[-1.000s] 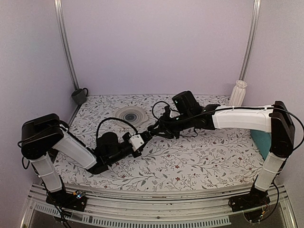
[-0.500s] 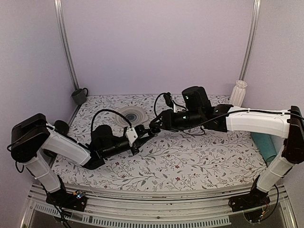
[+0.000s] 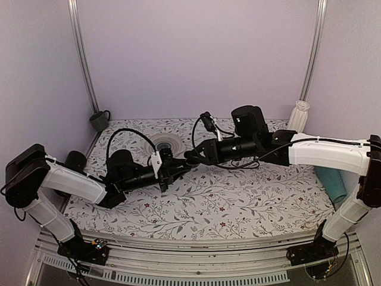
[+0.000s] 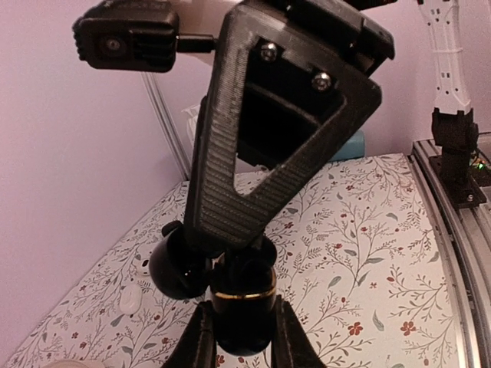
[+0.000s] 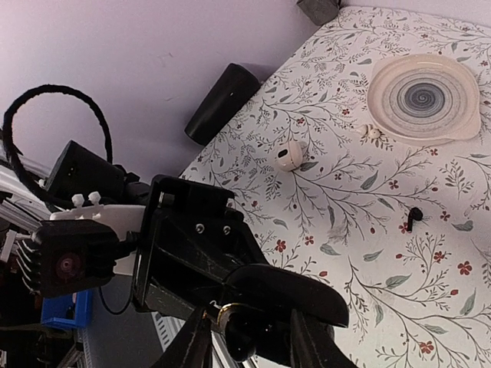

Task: Insert the wireless bluetooth earbuds into the charging case
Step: Pick up the right earbud from the center of the board.

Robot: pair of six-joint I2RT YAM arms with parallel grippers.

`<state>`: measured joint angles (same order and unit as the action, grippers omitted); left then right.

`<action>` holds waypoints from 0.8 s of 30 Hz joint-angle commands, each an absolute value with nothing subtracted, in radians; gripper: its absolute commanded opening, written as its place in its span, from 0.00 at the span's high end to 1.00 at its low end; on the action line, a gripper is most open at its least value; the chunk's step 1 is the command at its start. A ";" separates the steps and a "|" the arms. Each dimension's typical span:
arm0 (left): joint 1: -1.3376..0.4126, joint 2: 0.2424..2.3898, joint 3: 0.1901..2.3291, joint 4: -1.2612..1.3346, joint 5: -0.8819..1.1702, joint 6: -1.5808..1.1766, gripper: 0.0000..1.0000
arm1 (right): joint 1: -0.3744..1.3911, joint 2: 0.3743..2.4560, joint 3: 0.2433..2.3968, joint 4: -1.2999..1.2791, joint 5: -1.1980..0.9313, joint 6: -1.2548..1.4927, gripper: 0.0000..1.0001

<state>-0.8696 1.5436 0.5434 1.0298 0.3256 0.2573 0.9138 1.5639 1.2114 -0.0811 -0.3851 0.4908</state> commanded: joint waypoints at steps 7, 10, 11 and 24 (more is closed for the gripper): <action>-0.867 1.529 0.581 0.906 0.486 0.187 1.00 | 0.970 1.541 1.216 0.018 -0.361 0.390 0.72; -0.867 1.527 0.591 0.889 0.491 0.178 1.00 | 0.981 1.540 1.216 0.031 -0.348 0.388 0.74; -0.866 1.527 0.594 0.885 0.492 0.174 1.00 | 0.986 1.540 1.216 0.033 -0.343 0.385 0.74; -0.861 1.531 0.617 0.847 0.453 0.146 1.00 | 1.042 1.569 1.223 0.026 -0.286 0.353 0.73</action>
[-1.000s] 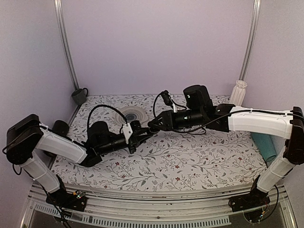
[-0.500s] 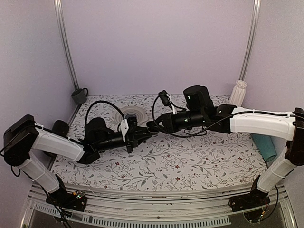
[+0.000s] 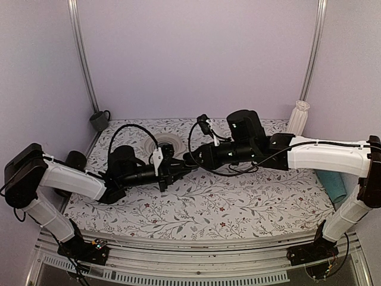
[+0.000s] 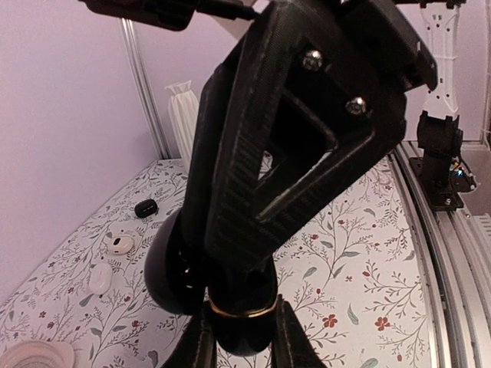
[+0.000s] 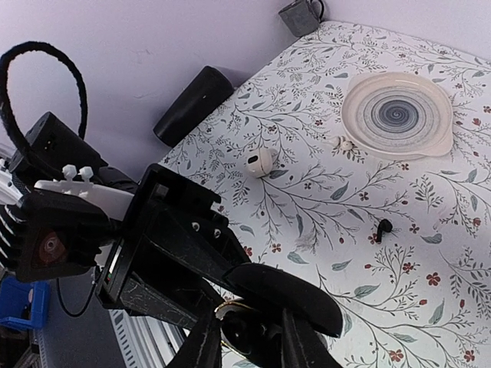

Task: Insert the wireless bluetooth earbuds into the charging case
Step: Pick up the right earbud from the center of the board.

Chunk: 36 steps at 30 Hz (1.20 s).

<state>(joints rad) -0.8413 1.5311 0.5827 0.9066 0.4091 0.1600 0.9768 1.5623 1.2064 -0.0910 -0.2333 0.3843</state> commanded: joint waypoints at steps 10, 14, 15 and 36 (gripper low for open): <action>-0.861 1.526 0.626 0.823 0.329 0.165 1.00 | 1.044 1.625 1.312 -0.087 -0.181 0.461 0.70; -0.862 1.524 0.609 0.846 0.306 0.171 1.00 | 1.043 1.614 1.331 -0.105 -0.166 0.556 0.74; -0.862 1.523 0.607 0.847 0.302 0.170 1.00 | 1.042 1.606 1.330 -0.104 -0.166 0.578 0.74; -0.864 1.499 0.575 0.888 0.250 0.187 1.00 | 1.000 1.508 1.312 -0.182 -0.112 0.825 0.63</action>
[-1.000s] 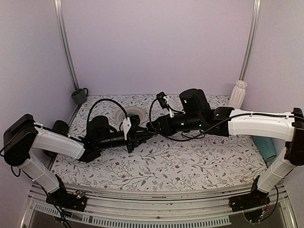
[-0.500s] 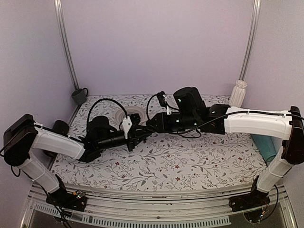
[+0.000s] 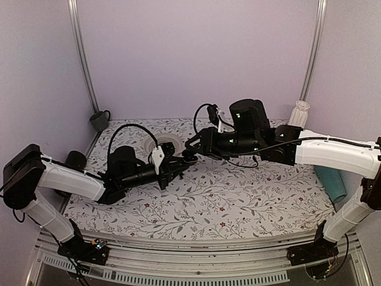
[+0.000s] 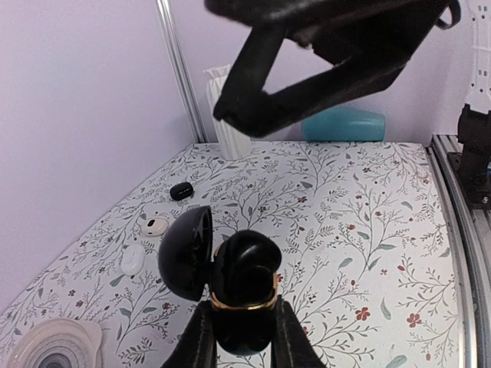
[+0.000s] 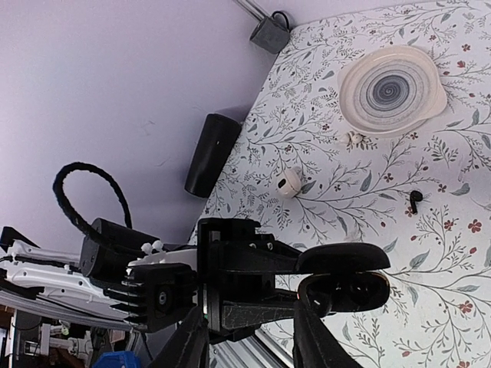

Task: Insert the wireless bluetooth earbuds into the charging case
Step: Pick up the right earbud from the center of the board.

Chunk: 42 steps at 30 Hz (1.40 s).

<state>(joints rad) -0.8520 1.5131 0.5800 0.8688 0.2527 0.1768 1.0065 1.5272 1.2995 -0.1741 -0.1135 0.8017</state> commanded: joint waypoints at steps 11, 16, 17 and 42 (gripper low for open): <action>-0.864 1.500 0.587 0.876 0.263 0.190 1.00 | 1.001 1.558 1.344 -0.267 -0.107 0.779 0.65; -0.865 1.502 0.594 0.865 0.279 0.180 1.00 | 1.001 1.592 1.376 -0.279 -0.116 0.708 0.65; -0.864 1.502 0.595 0.864 0.280 0.180 1.00 | 1.002 1.604 1.384 -0.287 -0.117 0.698 0.65; -0.879 1.494 0.600 0.843 0.227 0.210 1.00 | 1.009 1.695 1.464 -0.381 -0.076 0.716 0.71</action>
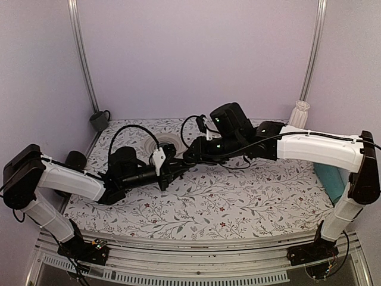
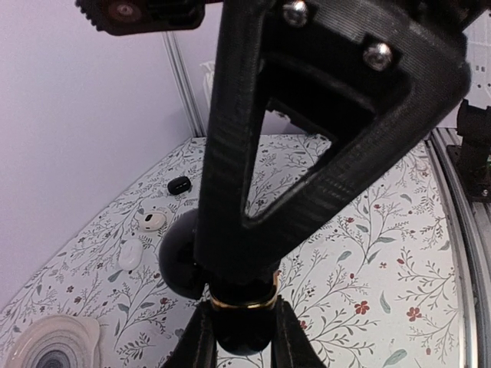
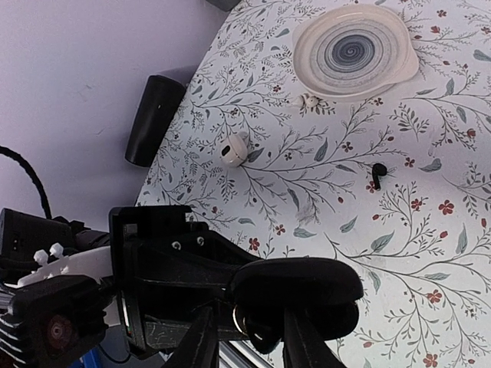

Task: Insert the wireless bluetooth earbuds into the charging case
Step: Pick up the right earbud from the center of the board.

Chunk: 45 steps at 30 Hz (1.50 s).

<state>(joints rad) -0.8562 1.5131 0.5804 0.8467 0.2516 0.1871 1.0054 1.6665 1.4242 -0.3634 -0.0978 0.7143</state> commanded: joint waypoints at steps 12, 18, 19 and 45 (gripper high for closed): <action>-0.884 1.489 0.593 0.849 0.180 0.226 1.00 | 1.026 1.741 1.500 -0.418 -0.051 0.729 0.77; -0.885 1.489 0.595 0.854 0.176 0.224 1.00 | 1.033 1.758 1.528 -0.448 -0.037 0.718 0.75; -0.884 1.489 0.595 0.854 0.176 0.224 1.00 | 1.033 1.761 1.531 -0.452 -0.035 0.715 0.75; -0.882 1.493 0.573 0.869 0.156 0.220 1.00 | 0.987 1.675 1.465 -0.376 -0.064 0.745 0.93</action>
<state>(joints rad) -0.8707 1.5131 0.5800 0.8276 0.1493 0.2157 0.9985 1.7267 1.4834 -0.4110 -0.0601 0.7319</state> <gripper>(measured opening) 0.187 0.122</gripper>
